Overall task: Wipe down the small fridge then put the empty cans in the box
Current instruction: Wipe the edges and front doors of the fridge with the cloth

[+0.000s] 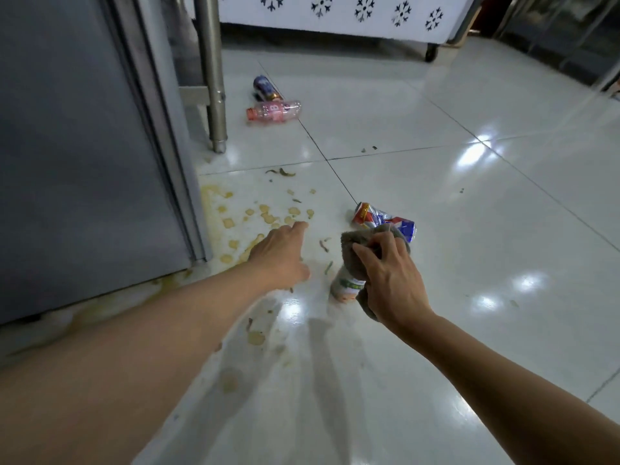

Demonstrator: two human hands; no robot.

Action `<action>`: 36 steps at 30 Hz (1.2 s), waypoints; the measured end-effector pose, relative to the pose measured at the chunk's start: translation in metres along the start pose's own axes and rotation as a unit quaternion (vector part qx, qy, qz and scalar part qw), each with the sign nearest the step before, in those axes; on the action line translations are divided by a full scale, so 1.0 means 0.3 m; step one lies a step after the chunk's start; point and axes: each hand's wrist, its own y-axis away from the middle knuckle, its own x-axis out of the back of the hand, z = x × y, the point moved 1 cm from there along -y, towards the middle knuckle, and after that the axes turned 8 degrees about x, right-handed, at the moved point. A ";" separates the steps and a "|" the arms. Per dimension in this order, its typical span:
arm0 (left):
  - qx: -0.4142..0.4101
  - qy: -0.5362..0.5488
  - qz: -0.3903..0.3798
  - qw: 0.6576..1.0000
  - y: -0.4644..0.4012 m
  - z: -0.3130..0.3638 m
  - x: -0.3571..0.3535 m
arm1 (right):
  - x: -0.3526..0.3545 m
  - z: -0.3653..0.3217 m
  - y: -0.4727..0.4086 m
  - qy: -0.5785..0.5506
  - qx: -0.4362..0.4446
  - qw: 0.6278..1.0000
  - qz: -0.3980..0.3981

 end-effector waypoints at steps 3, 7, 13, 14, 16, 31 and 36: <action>0.018 -0.009 0.011 1.000 0.088 -0.106 0.083 | 0.002 -0.118 -0.046 -0.004 0.039 0.999 -0.005; 0.059 -0.016 0.047 0.997 0.209 -0.241 0.176 | 0.006 -0.282 -0.119 -0.003 0.097 0.995 0.015; 0.108 -0.002 0.083 0.991 0.382 -0.478 0.270 | -0.017 -0.556 -0.230 -0.029 0.173 0.984 0.026; 0.122 0.004 0.089 0.988 0.409 -0.521 0.285 | -0.022 -0.602 -0.247 -0.036 0.189 0.981 0.029; 0.158 0.016 0.102 0.982 0.469 -0.611 0.312 | -0.029 -0.689 -0.278 -0.049 0.225 0.973 0.035; 0.350 0.216 0.219 0.885 0.708 -1.132 0.336 | -0.106 -1.180 -0.535 0.002 0.520 0.819 0.243; 0.327 0.283 0.252 0.866 0.668 -1.223 0.334 | -0.231 -1.220 -0.613 0.121 0.517 0.815 0.232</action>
